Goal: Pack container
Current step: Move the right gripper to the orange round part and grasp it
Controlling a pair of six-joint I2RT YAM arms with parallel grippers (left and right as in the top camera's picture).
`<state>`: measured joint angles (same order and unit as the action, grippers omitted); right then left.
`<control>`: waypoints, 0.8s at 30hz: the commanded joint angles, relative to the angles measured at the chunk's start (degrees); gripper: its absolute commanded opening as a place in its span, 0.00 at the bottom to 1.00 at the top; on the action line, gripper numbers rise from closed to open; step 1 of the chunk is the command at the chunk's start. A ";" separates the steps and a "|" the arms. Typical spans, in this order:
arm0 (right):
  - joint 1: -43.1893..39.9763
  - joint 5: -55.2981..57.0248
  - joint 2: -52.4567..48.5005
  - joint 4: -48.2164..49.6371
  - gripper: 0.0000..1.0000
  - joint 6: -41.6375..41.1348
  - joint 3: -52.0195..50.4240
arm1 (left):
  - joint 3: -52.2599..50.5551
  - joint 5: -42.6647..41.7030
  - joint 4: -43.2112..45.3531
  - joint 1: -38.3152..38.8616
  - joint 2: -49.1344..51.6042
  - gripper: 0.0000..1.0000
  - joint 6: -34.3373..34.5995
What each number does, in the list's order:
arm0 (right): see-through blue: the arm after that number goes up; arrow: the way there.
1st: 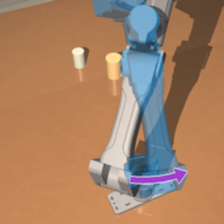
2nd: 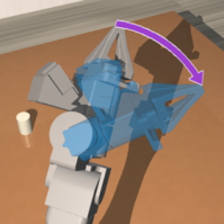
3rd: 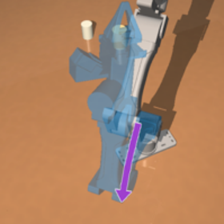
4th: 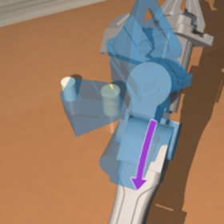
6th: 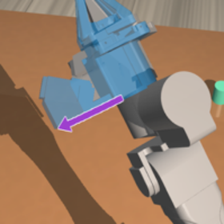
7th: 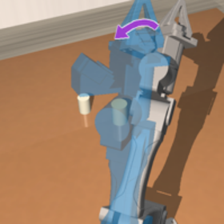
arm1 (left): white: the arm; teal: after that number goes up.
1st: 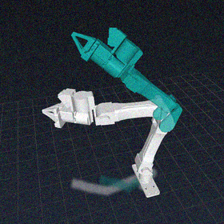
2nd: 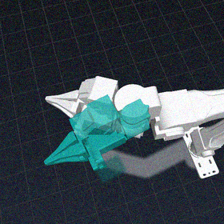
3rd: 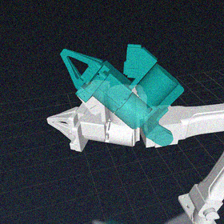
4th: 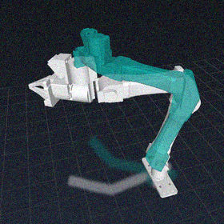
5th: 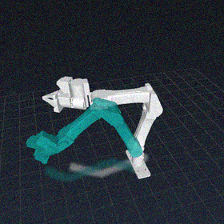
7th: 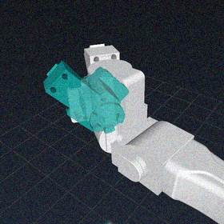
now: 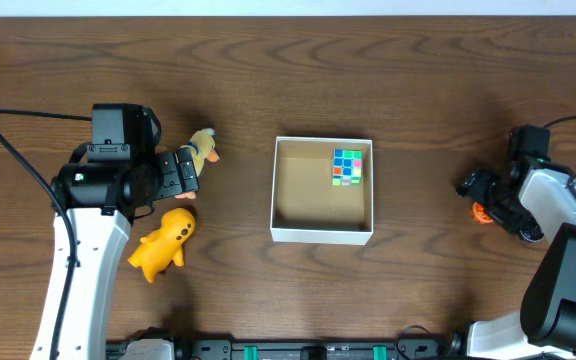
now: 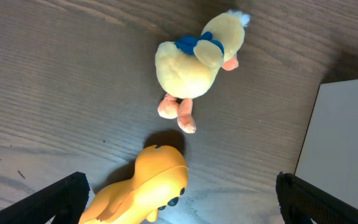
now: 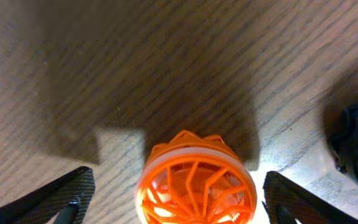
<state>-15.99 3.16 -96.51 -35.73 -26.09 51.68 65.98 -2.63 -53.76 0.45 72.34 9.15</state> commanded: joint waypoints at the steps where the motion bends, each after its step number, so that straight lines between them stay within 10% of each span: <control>1: -0.09 0.00 -0.17 0.22 0.87 0.85 -1.03 | 1.01 0.07 -0.17 0.13 0.28 0.98 -0.52; 24: 0.83 -0.74 0.46 -0.07 0.27 3.45 -0.31 | 1.01 0.07 -0.17 0.13 0.28 0.98 -0.52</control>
<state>-15.88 2.98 -96.49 -35.68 -24.53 50.85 65.98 -2.63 -53.76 0.45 72.34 9.15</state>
